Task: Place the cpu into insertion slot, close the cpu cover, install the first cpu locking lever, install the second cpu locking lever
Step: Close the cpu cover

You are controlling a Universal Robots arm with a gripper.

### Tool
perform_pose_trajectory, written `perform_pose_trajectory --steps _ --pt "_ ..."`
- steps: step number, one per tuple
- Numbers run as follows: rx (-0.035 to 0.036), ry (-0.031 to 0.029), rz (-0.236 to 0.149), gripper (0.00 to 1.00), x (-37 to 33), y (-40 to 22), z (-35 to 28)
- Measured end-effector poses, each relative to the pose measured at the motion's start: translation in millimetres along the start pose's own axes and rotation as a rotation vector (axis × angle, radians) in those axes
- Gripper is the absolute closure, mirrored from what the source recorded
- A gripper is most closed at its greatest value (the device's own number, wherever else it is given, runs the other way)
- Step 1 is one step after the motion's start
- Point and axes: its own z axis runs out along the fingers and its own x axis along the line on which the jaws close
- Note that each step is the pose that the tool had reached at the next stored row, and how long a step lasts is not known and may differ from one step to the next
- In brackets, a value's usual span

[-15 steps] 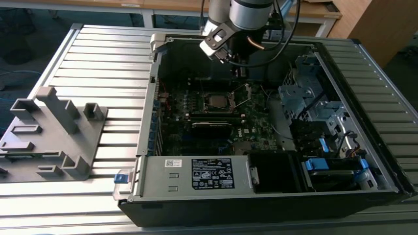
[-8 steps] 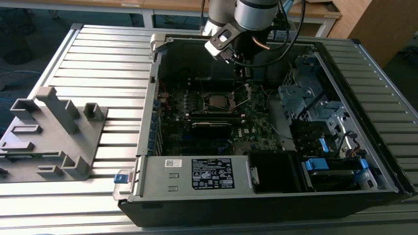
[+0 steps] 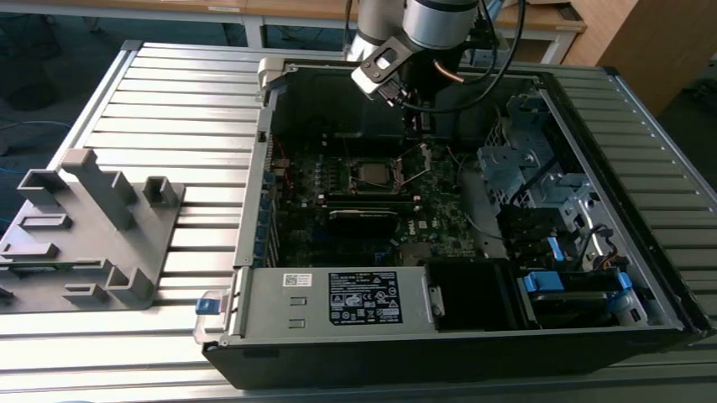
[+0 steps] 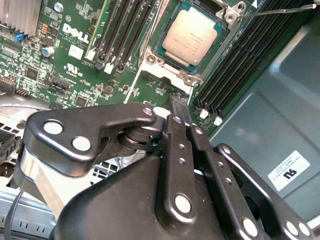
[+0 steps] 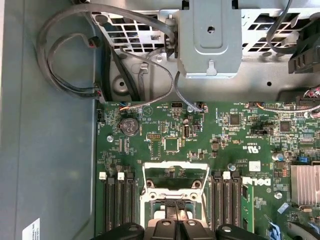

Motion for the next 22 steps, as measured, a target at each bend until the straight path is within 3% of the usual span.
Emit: perform_pose_trajectory --steps 5,17,22 --pt "0.0001 -0.0001 0.0 0.89 0.1 5.1 0.1" --pt "0.0001 0.0 0.0 0.89 0.6 30.0 0.6" --pt "0.0 0.0001 0.0 0.89 0.9 43.5 1.0"
